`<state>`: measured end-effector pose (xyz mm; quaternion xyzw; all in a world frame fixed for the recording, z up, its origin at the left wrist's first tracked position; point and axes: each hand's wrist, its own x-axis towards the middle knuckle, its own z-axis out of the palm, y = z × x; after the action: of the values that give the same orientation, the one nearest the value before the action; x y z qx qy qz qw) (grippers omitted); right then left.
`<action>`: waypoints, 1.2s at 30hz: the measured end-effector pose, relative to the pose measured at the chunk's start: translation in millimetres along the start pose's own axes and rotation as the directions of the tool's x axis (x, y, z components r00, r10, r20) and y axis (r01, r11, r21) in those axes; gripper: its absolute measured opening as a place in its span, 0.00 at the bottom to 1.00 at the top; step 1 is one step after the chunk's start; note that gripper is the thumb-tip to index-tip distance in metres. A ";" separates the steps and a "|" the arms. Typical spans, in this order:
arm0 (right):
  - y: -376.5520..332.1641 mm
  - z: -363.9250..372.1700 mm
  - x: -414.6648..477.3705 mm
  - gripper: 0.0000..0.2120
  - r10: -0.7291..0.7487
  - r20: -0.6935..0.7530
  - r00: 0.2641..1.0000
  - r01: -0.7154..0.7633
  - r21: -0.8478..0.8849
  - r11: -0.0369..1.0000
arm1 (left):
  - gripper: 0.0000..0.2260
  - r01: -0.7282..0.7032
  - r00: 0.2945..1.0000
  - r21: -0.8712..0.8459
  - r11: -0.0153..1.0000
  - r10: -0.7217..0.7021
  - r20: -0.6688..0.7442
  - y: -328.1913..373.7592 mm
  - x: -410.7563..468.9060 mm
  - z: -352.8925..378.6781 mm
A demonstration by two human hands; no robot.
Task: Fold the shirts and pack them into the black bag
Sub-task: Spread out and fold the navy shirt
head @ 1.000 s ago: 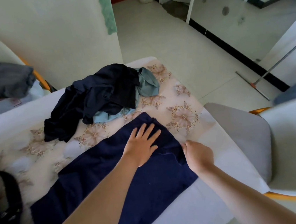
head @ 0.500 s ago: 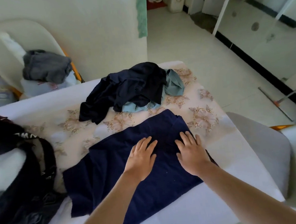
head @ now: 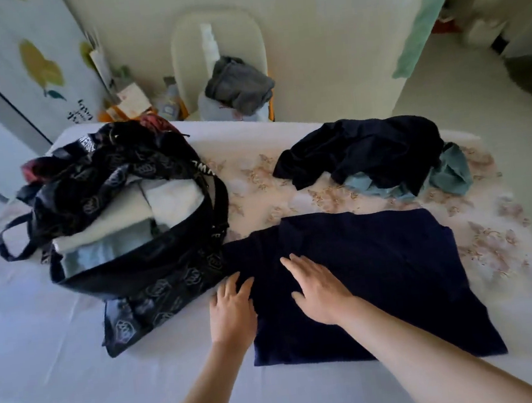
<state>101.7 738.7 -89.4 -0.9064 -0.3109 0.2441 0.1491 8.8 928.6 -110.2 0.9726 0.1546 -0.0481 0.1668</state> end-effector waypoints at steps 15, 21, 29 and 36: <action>-35.6 -30.8 104.6 0.20 -0.307 -0.166 0.937 0.287 -0.136 0.948 | 0.15 0.342 0.919 -0.352 0.871 -0.388 -0.068 5.8 0.6 -7.6; -62.8 -18.4 141.4 0.27 -0.219 -0.025 0.975 0.196 -0.354 0.914 | 0.11 0.467 0.884 -0.204 0.860 -0.457 0.098 -0.1 10.2 -13.3; -60.5 -54.3 141.3 0.14 -0.144 -0.046 0.989 0.135 -0.165 0.977 | 0.06 0.371 0.918 -0.616 0.695 -0.375 0.129 -1.7 5.4 -32.2; -20.8 -90.9 97.9 0.20 -0.178 0.005 0.984 0.176 -0.173 0.969 | 0.18 0.218 0.931 -0.630 0.745 0.034 0.363 16.5 13.0 -44.5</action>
<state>207.4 806.1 -38.8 -0.8858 -0.4098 0.1968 0.0926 28.2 932.6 -65.2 0.8166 0.1777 -0.1715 0.5218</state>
